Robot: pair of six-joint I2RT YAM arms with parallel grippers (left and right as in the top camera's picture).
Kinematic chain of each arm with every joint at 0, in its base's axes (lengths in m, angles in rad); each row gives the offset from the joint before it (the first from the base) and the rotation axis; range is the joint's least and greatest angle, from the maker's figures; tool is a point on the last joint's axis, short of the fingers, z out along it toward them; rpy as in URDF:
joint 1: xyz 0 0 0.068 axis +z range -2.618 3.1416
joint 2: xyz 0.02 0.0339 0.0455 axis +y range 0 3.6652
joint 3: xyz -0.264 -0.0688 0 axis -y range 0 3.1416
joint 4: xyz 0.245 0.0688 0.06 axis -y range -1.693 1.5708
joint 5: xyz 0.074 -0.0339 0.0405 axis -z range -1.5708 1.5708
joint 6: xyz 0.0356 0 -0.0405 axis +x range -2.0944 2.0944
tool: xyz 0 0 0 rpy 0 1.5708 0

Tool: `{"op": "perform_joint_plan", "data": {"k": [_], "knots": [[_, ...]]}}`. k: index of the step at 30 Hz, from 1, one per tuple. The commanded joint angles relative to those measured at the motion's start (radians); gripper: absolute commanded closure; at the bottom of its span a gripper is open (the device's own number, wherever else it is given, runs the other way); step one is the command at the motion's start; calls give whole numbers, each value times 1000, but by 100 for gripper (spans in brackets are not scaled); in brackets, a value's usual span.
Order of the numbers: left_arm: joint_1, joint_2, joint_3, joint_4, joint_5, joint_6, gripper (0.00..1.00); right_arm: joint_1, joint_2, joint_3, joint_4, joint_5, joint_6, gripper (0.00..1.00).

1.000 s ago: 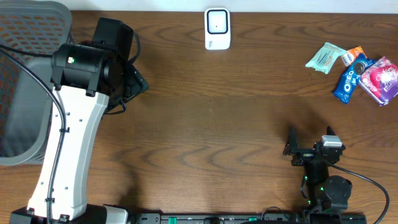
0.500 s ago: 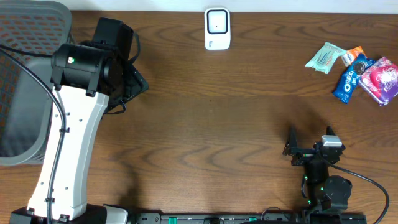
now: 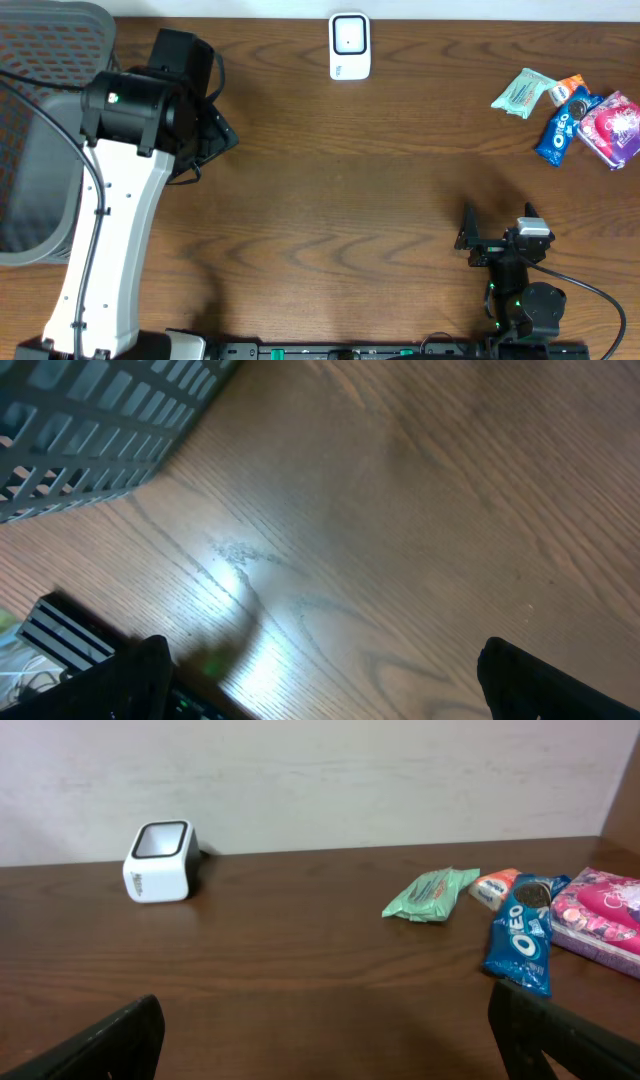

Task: Scan the item barcode

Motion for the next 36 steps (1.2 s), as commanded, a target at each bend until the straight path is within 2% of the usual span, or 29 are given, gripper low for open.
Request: {"op": "perform_joint_plan", "data": {"k": [1,4,8,22,26,36], "knots": [[2,-93,-43,-3,-24,21,2,7,-6,-2,-2,-5,13,1],[2,-176,-116,20,-25,27,2,7,-6,-2,-2,-6,13,1],[2,-322,-276,122,-24,134,2,7,-6,-2,-2,-5,13,1],[14,-885,-944,675,91,527,2,7,-6,-2,-2,-5,13,1],[41,-1100,-1122,814,109,552,2,7,-6,-2,-2,-5,13,1],[50,-1382,-1433,1102,116,569,2,7,-6,-2,-2,-6,13,1]]}}
